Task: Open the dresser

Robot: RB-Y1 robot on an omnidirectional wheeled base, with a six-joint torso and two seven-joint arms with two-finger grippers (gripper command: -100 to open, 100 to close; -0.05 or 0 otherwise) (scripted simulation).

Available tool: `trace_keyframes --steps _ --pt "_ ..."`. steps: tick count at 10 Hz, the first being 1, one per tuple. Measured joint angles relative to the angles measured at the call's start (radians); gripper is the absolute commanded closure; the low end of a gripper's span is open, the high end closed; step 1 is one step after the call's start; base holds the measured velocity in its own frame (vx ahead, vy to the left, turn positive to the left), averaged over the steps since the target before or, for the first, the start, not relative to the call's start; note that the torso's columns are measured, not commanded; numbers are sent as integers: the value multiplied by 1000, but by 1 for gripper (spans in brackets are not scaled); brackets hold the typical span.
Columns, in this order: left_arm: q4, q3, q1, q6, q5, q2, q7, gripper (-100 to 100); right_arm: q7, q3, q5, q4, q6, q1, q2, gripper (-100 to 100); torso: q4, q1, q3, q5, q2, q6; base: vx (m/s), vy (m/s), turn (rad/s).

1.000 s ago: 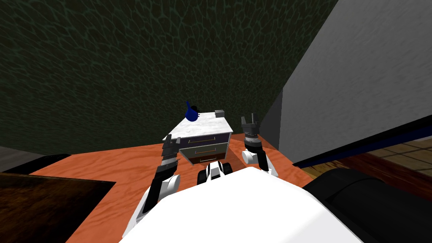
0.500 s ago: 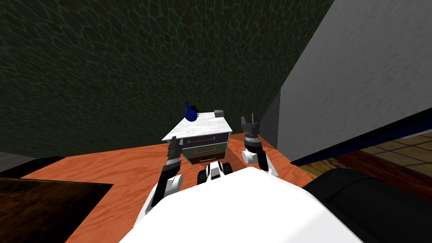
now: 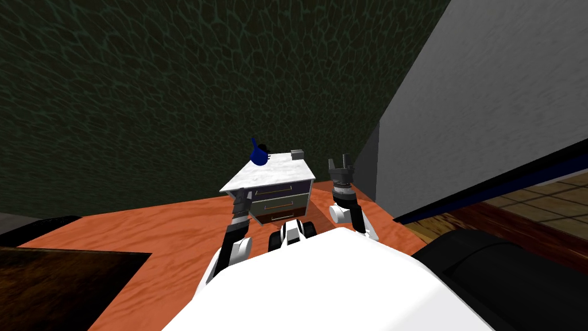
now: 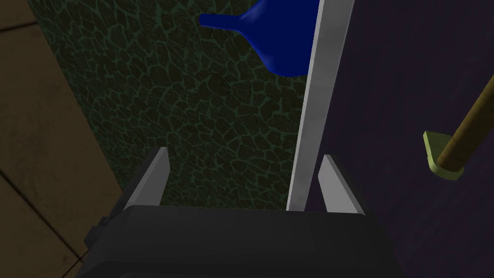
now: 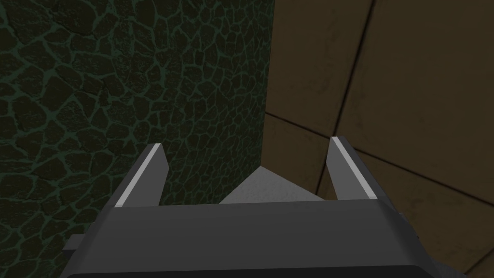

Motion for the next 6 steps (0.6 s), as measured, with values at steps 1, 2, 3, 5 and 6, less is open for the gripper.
trace_keyframes --steps 1,2,3,5,6 --pt "25 0 -11 -6 -1 1 -1 -100 0 0 0 0 0 0 0 0 0 0 0 0 0 0 -6 2 -23" --pt "48 -1 -17 -15 -2 3 -2 -100 0 0 0 0 0 0 0 0 0 0 0 0 0 0 -9 3 -37" --pt "77 -2 -21 -27 -3 11 -1 -100 0 0 0 0 0 0 0 0 0 0 0 0 0 0 -12 4 -31" --pt "124 -8 -33 -43 -8 16 -4 -100 0 0 0 0 0 0 0 0 0 0 0 0 0 0 -10 3 -27" --pt "143 -11 -38 -47 -11 15 -8 -100 0 0 0 0 0 0 0 0 0 0 0 0 0 0 -7 4 -17"
